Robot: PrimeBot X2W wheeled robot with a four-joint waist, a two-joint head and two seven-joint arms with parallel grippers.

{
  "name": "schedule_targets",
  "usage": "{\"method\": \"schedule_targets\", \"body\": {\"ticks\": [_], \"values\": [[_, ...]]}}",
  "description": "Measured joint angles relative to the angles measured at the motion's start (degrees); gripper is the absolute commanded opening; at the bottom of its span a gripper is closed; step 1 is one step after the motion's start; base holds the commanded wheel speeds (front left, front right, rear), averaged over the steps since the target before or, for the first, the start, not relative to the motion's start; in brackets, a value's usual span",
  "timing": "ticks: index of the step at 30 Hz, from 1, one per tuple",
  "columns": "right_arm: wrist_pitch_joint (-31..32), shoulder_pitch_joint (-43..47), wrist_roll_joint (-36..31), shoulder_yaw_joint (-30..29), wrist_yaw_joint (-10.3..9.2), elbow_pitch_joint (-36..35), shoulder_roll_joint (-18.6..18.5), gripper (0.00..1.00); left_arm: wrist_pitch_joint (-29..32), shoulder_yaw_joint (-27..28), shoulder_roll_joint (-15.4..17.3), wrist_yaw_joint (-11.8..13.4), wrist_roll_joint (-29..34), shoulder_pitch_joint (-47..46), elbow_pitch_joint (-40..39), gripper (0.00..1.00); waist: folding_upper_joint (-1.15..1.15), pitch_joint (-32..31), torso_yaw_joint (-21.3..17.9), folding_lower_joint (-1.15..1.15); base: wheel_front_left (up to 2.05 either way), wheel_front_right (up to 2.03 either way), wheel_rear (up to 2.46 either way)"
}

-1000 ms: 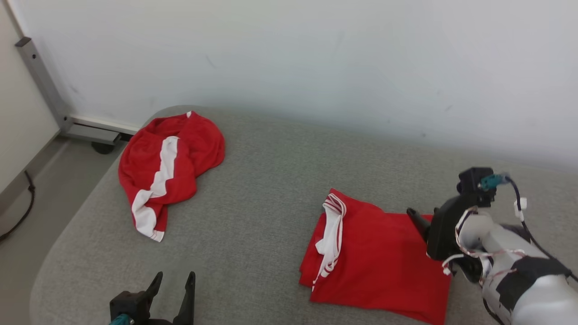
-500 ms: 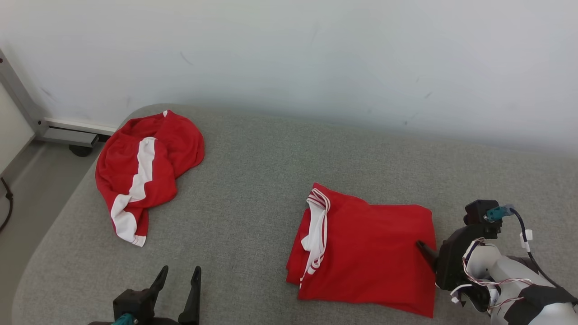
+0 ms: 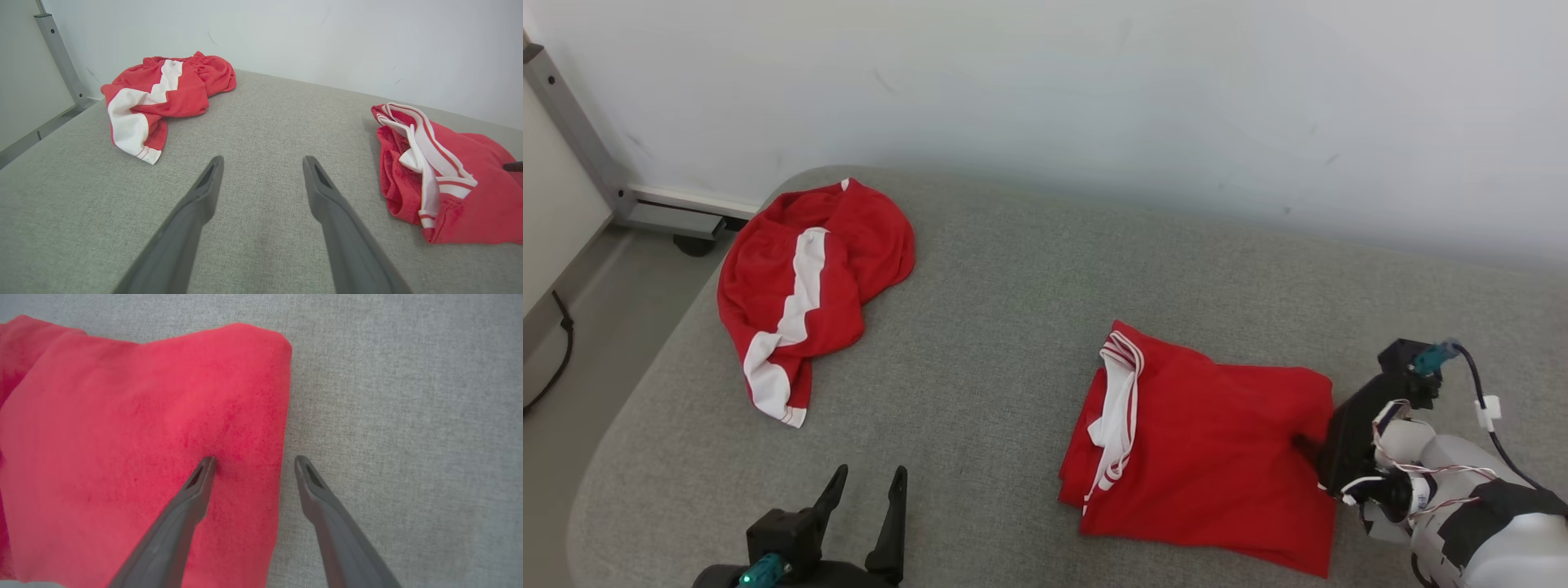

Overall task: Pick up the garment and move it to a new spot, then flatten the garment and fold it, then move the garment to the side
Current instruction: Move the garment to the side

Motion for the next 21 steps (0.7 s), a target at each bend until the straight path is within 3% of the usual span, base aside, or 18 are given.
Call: {"method": "schedule_targets", "body": {"ticks": [12, 13, 14, 15, 21], "values": [[8.64, -3.38, 0.41, 1.26, -0.75, 3.5, -0.47, 1.0, 0.0, -0.7, -1.44, -0.03, 0.02, -2.25, 0.37, 1.0, 0.0, 1.82, 2.16, 0.0, 0.0, 0.0, 0.0], [9.11, -3.53, 0.41, 1.33, -0.75, 3.56, -0.31, 0.96, 0.0, -0.7, -1.46, -0.03, 0.02, -2.25, 0.42, 1.0, 0.0, 1.9, 2.27, 0.0, 0.0, 0.0, 0.0], [9.39, -3.54, 0.41, 1.38, -0.74, 3.6, -0.16, 0.68, 0.0, -0.71, -1.54, -0.03, 0.02, -2.25, 0.43, 1.0, 0.0, 1.99, 2.35, 0.0, 0.0, 0.0, 0.0], [9.79, -3.66, 0.41, 1.49, -0.73, 3.74, -0.12, 0.0, 0.0, -0.71, -1.6, -0.03, 0.02, -2.26, 0.55, 1.0, 0.0, 2.06, 2.42, 0.0, 0.0, 0.0, 0.0], [11.55, -4.31, 0.93, 1.36, 0.1, 4.34, 0.69, 0.0, 0.0, -0.57, -1.75, -0.03, -0.01, -2.28, 1.03, 1.0, 0.0, 2.25, 2.54, 0.0, 0.0, 0.0, 0.0]]}}
